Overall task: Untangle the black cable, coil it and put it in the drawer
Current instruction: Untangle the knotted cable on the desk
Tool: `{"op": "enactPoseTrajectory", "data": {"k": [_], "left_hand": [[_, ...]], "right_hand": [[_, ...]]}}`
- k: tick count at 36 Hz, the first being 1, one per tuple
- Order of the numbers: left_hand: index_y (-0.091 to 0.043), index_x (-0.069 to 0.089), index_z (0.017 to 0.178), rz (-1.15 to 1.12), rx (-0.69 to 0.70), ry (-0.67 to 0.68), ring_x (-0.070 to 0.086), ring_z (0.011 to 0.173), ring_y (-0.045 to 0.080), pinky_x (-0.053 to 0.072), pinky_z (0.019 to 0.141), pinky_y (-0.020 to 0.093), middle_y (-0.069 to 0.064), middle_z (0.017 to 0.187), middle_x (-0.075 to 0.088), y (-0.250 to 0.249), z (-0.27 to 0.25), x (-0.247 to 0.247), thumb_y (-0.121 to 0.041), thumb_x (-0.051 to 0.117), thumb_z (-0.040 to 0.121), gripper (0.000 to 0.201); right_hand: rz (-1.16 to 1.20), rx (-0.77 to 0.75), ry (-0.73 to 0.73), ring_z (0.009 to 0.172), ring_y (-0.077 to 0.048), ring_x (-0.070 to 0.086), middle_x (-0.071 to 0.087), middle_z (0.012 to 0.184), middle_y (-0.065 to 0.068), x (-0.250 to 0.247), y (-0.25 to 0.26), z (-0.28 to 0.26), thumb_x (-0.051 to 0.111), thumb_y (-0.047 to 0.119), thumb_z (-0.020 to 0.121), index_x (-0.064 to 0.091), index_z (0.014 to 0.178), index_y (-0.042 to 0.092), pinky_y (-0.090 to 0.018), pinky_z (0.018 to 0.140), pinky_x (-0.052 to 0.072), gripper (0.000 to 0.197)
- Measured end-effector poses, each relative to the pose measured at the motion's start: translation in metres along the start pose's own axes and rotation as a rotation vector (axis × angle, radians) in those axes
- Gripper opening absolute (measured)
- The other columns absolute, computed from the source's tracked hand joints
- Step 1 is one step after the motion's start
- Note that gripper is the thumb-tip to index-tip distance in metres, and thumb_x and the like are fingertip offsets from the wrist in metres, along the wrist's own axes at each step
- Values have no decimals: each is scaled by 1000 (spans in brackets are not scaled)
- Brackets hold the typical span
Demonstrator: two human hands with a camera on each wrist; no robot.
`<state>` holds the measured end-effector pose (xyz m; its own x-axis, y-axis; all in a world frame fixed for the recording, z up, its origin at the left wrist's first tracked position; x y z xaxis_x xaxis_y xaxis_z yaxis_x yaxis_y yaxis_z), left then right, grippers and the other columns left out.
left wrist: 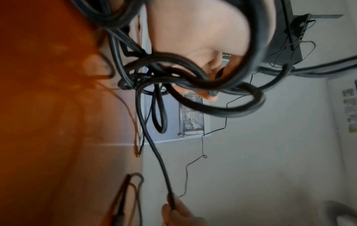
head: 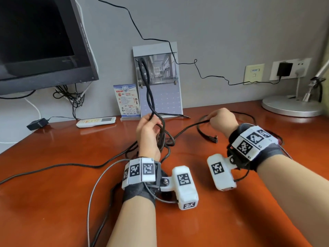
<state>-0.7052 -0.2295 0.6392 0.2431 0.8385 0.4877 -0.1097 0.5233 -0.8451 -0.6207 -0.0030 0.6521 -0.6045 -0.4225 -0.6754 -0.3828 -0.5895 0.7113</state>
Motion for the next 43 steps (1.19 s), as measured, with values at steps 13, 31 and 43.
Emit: {"op": "enactPoseTrajectory", "data": {"k": [13,31,43], "left_hand": [[-17,61,92,320,23,109,58,85,14,44,78,22,-2,88,63,-5,-3,12,0,46,91,23],[-30,40,137,1516,-114,606,15,132,16,25,110,39,-7,139,30,45,-24,24,-19,59,81,60],[-22,55,115,1388,-13,425,30,123,22,29,108,40,-2,126,39,44,-14,20,-23,61,83,33]], "right_hand": [[567,183,-409,51,-10,39,64,87,-8,-39,-63,-1,40,-4,81,65,83,22,-20,48,29,36],[-113,216,-135,126,-31,34,50,129,-8,-29,-82,-1,46,21,90,69,107,28,-40,104,25,30],[-442,-249,437,116,-22,34,51,103,8,42,-23,-37,58,32,89,66,97,35,-36,95,29,11]]}}
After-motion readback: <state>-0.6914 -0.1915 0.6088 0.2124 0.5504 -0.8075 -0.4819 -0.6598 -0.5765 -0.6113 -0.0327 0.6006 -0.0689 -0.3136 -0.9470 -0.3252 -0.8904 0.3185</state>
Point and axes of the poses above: each hand's wrist, its own z-axis towards the middle knuckle, its own x-axis out of the palm, y = z × x, the point moved 9 cm from there along z, towards the middle knuckle
